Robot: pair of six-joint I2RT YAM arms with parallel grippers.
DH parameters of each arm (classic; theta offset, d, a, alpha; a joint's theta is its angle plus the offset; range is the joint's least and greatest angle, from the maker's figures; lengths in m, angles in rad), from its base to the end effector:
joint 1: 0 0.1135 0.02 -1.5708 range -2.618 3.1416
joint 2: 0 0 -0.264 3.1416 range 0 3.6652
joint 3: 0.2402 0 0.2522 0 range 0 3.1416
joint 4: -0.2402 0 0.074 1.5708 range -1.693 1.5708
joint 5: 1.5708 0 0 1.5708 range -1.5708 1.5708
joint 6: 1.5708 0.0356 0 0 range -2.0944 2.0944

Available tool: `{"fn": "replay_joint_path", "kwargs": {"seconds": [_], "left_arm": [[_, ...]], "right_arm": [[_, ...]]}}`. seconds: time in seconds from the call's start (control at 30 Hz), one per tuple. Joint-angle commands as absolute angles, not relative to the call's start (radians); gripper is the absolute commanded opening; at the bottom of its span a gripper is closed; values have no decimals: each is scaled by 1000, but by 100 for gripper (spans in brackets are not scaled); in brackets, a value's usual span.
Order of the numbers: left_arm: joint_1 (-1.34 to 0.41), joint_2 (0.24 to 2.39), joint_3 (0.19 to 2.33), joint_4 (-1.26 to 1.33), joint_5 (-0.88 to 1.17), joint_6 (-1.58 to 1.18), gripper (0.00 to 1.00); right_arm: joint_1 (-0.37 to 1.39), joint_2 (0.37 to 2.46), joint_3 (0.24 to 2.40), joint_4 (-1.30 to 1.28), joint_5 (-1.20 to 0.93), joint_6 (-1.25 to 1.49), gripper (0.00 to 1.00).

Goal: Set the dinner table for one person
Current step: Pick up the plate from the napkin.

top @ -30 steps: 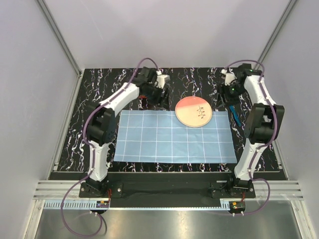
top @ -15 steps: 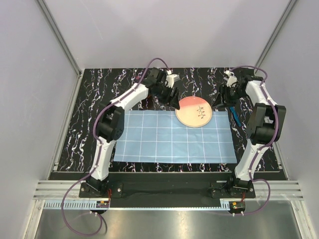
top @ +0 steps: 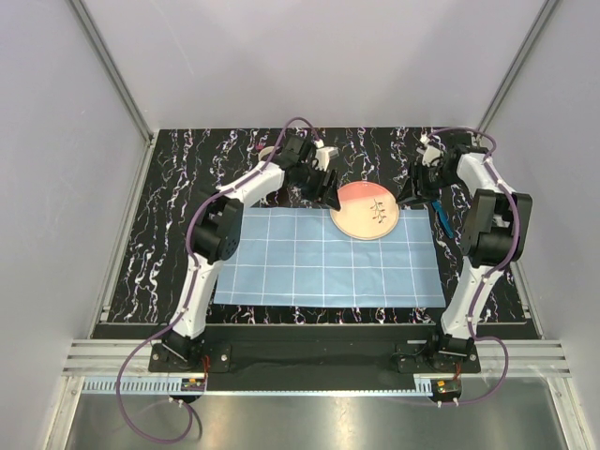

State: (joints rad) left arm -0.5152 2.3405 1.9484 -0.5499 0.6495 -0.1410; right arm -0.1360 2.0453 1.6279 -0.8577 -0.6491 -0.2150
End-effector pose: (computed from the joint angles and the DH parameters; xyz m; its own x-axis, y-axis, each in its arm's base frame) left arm 0.4360 -0.2716 0.1821 -0.7954 0.3218 -0.5136 0.5961 0.5686 -0.5669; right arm 0.4178 -0.0354 0.2060 -0.9118 -0.0468 -0.4081 -0.2672 0.8221 0.5027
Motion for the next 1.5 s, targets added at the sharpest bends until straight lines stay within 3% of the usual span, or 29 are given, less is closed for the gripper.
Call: {"fn": "replay_joint_path", "kwargs": {"seconds": [0.0,1.47], "left_arm": [[-515,2342,1991,-489,692,-166,70],[-523,2427,1974,-405,678,-262,66]], "right_arm": [[-121,2052,1623,-835,-676,-215,53],[-120,2178,1621,-798,-667,-189,43]]}}
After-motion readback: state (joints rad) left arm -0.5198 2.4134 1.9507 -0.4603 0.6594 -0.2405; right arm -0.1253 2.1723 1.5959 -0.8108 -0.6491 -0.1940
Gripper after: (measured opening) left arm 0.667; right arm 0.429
